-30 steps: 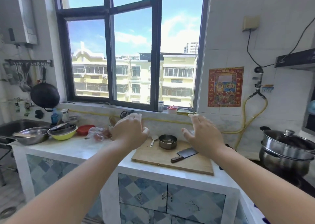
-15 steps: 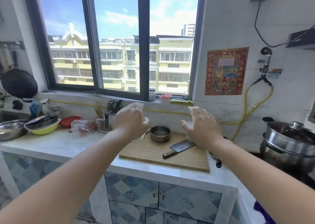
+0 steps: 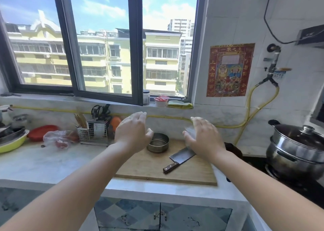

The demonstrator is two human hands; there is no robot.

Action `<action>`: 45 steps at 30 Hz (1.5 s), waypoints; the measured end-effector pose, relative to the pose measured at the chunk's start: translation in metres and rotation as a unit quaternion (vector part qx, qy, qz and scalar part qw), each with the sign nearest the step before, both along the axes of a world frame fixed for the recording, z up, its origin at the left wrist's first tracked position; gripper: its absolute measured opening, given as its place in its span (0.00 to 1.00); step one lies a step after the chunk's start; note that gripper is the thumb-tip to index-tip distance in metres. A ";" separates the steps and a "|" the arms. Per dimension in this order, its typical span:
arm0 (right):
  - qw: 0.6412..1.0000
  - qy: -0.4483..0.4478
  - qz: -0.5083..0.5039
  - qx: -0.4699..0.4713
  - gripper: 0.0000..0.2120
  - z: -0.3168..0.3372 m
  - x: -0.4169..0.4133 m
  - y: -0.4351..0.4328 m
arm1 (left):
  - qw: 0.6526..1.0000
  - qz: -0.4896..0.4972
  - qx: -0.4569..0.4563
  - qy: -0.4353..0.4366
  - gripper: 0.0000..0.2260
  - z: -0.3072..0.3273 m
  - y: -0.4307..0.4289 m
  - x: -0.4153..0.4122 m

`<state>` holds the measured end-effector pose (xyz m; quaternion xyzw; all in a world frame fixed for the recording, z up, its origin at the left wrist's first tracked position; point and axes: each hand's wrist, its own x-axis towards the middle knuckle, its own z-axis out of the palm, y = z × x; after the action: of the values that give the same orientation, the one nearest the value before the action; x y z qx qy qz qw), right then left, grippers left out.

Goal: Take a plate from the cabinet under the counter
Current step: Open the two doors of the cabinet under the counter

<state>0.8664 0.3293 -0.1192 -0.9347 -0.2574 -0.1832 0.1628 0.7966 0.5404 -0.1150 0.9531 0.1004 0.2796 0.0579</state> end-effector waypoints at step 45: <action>0.902 0.396 -0.062 -0.160 0.26 -0.506 0.070 0.054 | 0.866 0.056 -0.243 0.434 0.23 -0.511 0.052 0.090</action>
<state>0.9360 0.3831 -0.6257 -0.9577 -0.1391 0.2363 0.0877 0.8861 0.5925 -0.6261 0.9267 0.2331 -0.1933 0.2224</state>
